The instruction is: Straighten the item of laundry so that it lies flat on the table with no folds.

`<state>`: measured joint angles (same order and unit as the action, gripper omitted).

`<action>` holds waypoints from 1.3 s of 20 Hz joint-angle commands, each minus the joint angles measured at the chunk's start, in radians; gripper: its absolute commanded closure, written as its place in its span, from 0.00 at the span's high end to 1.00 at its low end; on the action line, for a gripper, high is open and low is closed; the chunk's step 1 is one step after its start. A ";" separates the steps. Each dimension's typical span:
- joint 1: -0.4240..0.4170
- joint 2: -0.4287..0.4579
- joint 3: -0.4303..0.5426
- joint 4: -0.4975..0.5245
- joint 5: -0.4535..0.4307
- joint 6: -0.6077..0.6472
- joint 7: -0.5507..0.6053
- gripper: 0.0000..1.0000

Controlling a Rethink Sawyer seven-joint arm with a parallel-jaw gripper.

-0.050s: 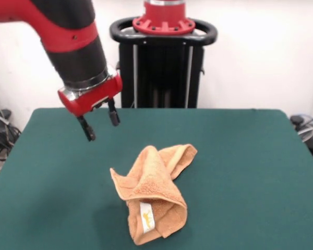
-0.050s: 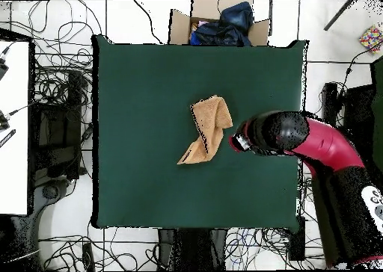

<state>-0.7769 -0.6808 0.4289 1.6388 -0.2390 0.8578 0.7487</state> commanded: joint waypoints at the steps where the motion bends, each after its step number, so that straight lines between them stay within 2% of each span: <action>1: 0.039 -0.006 0.041 0.135 0.115 -0.084 0.263 1.00; 10: 0.047 0.270 0.012 -0.025 0.165 0.187 0.120 1.00; 14: 0.038 0.378 0.022 -0.081 0.174 0.224 0.081 1.00; 19: 0.033 0.482 0.040 -0.139 0.183 0.248 0.057 1.00; 23: 0.063 0.560 0.060 -0.254 0.187 0.349 0.028 1.00; 26: 0.086 0.559 0.073 -0.321 0.174 0.407 0.012 1.00</action>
<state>-0.7449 -0.2142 0.4304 1.4987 -0.0901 1.1200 0.7498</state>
